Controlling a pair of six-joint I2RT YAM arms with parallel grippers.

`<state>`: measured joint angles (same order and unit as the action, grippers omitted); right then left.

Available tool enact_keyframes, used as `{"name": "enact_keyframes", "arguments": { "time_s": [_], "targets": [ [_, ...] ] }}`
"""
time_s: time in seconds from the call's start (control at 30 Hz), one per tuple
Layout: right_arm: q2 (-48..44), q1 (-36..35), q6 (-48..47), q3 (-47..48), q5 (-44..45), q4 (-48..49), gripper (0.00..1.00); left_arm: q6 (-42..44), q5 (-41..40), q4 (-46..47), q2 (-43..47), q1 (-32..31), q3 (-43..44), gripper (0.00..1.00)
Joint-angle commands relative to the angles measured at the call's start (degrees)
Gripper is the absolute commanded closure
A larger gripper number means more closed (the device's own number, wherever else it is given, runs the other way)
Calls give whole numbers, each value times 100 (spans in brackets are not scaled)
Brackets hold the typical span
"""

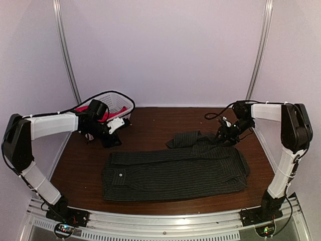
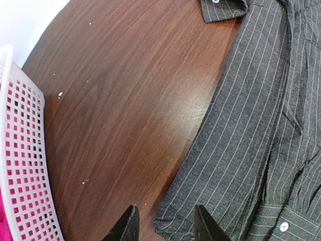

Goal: Fold and stack the mixed laundry pile
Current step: Adjust the rectangle-folded T-shirt at the center of the board.

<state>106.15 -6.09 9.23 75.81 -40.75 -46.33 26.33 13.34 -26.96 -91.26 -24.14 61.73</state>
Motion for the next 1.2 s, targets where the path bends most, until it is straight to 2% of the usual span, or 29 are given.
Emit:
{"name": "enact_keyframes", "arguments": {
  "time_s": [0.0, 0.37, 0.6, 0.8, 1.17],
  "targets": [
    [125, -48, -61, -210, 230, 107, 46, -153, 174, 119, -75, 23, -144, 60],
    [-102, -24, -144, -23, 869, -208, 43, -78, 108, 94, -42, 23, -268, 60],
    [-429, 163, 120, 70, 1360, -190, 50, -93, 76, 103, -29, 23, -258, 60],
    [-355, 201, 136, -8, 1591, -175, 56, -61, 16, 127, -64, 23, -285, 60],
    [-13, 196, 142, -169, 1723, 14, 58, -45, -7, 163, -156, 23, -261, 59]
  ]
}}
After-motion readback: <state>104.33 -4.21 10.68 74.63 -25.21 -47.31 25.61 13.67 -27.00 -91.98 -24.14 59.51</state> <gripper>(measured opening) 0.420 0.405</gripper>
